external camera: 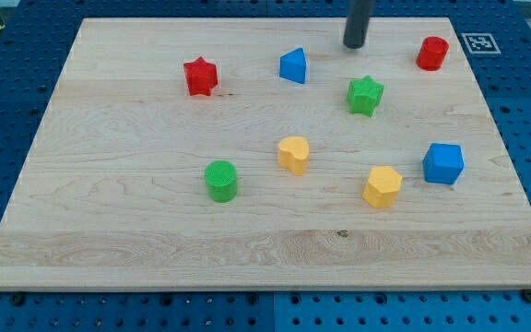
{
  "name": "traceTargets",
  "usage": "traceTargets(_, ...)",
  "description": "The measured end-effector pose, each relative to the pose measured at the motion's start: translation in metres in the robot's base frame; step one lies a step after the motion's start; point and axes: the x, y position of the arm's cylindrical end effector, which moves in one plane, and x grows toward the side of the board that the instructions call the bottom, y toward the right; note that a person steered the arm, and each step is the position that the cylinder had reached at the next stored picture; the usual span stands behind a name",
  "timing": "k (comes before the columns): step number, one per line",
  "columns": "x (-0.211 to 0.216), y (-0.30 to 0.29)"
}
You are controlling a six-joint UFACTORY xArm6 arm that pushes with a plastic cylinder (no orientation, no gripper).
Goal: Slide the green star close to the blue triangle
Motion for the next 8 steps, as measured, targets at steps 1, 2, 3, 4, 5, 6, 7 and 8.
traceTargets(1,0.02,0.0)
traceTargets(2,0.055,0.0)
traceTargets(3,0.061,0.0)
traceTargets(4,0.073,0.022)
traceTargets(5,0.094,0.048)
traceTargets(6,0.127,0.049)
traceTargets(7,0.135,0.049)
traceTargets(8,0.137,0.049)
